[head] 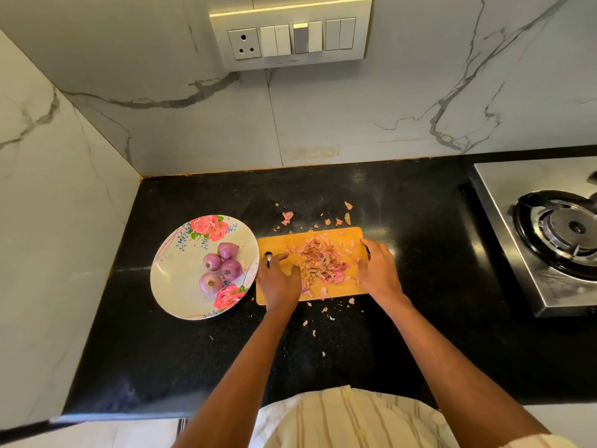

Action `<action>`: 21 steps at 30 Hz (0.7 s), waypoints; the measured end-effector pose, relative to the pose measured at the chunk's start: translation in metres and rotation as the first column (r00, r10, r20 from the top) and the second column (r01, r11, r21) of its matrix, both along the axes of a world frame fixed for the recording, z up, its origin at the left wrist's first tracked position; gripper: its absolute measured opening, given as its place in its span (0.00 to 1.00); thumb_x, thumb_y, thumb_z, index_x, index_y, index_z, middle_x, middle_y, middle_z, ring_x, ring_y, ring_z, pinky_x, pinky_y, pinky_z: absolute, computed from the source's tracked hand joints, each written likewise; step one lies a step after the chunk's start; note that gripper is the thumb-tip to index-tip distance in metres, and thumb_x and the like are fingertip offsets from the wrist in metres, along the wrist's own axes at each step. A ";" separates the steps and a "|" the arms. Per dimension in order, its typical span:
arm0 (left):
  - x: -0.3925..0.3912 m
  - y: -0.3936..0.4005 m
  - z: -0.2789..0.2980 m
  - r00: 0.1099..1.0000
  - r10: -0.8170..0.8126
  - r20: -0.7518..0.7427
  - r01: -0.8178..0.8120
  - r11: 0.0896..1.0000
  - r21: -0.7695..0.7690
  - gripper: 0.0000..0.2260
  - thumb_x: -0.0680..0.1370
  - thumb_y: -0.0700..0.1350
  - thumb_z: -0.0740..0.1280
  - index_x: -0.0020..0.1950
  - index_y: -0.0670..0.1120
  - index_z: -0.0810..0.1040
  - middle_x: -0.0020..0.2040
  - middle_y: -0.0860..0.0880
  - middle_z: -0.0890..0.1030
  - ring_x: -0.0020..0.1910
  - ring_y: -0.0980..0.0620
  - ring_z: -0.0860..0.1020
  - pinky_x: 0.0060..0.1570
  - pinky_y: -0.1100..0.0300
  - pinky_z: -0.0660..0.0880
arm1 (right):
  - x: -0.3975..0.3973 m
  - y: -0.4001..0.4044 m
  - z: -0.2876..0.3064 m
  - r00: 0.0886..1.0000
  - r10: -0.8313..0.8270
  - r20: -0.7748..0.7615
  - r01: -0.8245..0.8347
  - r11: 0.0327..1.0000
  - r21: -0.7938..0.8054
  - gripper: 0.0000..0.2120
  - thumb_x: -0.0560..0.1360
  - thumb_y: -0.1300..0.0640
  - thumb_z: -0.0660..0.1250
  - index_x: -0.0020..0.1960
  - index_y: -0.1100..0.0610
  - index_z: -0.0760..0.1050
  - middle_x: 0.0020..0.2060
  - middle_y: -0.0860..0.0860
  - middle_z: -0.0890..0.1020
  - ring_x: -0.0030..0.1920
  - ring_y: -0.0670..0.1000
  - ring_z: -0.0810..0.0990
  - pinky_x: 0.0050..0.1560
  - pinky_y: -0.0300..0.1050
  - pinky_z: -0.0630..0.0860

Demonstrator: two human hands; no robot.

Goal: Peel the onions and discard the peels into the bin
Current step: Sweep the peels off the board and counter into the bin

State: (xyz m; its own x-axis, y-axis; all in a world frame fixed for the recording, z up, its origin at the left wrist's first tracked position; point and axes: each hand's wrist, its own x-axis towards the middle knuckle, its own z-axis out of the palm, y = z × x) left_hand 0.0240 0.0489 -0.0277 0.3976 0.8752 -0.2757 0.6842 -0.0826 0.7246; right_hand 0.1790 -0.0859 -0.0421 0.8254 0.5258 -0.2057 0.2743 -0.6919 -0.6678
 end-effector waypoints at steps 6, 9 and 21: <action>-0.001 -0.008 0.005 0.993 -0.113 0.019 0.114 0.988 -0.102 0.18 0.81 0.47 0.67 0.71 0.49 0.72 0.82 0.43 0.55 0.82 0.47 0.53 0.75 0.54 0.58 | 0.008 -0.010 -0.005 0.997 -0.068 -0.027 0.069 0.996 0.052 0.21 0.80 0.63 0.68 0.72 0.50 0.74 0.65 0.53 0.75 0.65 0.56 0.76 0.67 0.58 0.75; 0.005 -0.011 0.007 0.989 -0.144 0.037 0.148 0.982 -0.116 0.19 0.81 0.47 0.68 0.71 0.49 0.73 0.80 0.44 0.61 0.80 0.47 0.58 0.75 0.52 0.60 | 0.011 -0.016 -0.004 0.997 -0.080 -0.003 0.080 0.996 0.043 0.21 0.81 0.65 0.66 0.71 0.51 0.74 0.65 0.54 0.76 0.65 0.56 0.75 0.67 0.54 0.74; 0.028 0.006 0.011 0.996 -0.093 -0.011 0.093 0.996 -0.005 0.18 0.81 0.44 0.68 0.71 0.44 0.73 0.69 0.44 0.74 0.69 0.44 0.72 0.68 0.51 0.68 | 0.032 -0.035 0.007 0.986 -0.163 -0.035 0.164 0.986 0.013 0.19 0.82 0.58 0.65 0.72 0.53 0.71 0.67 0.53 0.76 0.67 0.56 0.75 0.68 0.59 0.74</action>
State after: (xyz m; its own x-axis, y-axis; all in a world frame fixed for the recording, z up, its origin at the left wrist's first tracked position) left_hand 0.0515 0.0550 -0.0162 0.4744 0.8332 -0.2841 0.6817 -0.1435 0.7174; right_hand 0.2107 -0.1213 -0.0347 0.8931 0.3878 -0.2279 0.1353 -0.7148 -0.6861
